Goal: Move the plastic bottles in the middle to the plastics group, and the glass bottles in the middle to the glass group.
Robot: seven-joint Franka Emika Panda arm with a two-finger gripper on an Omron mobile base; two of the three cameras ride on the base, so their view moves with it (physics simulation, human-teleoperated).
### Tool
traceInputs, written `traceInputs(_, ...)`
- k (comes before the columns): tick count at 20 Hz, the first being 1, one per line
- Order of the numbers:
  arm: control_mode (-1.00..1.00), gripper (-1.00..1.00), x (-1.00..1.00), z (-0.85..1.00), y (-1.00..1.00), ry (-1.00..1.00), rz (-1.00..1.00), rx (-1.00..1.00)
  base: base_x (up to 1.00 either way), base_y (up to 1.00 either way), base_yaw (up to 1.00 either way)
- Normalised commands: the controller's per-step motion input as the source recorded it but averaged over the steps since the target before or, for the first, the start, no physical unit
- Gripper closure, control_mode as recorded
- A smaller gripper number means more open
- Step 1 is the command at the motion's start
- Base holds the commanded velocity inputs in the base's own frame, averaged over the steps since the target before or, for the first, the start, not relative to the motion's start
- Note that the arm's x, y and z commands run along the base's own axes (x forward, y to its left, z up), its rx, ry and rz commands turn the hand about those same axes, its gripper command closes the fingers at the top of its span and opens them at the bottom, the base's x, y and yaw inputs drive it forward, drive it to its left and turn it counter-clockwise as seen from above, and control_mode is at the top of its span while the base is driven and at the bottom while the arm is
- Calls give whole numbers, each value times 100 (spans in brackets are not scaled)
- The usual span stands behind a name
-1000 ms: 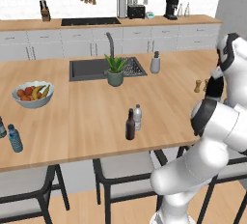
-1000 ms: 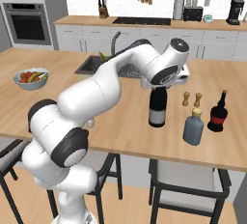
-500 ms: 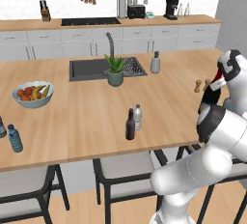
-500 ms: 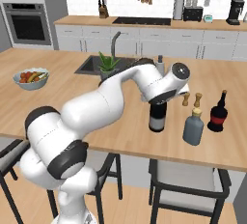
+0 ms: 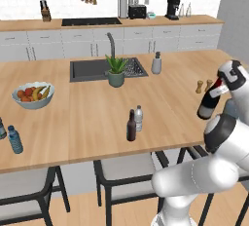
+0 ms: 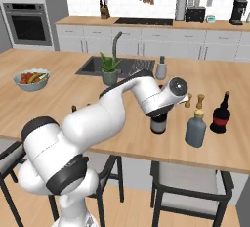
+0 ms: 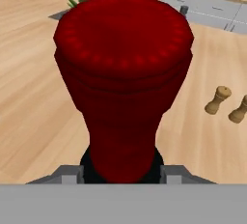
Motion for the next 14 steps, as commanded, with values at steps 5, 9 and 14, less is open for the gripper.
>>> traceInputs(5, -100, 100, 7, 0, 0, 12, 0, -9, 0, 0, 0)
traceInputs(9, -100, 100, 17, 0, 0, 10, 0, -7, 0, 0, 0)
traceInputs(14, -100, 100, 12, -2, -23, 0, 0, 0, 0, 0, 0)
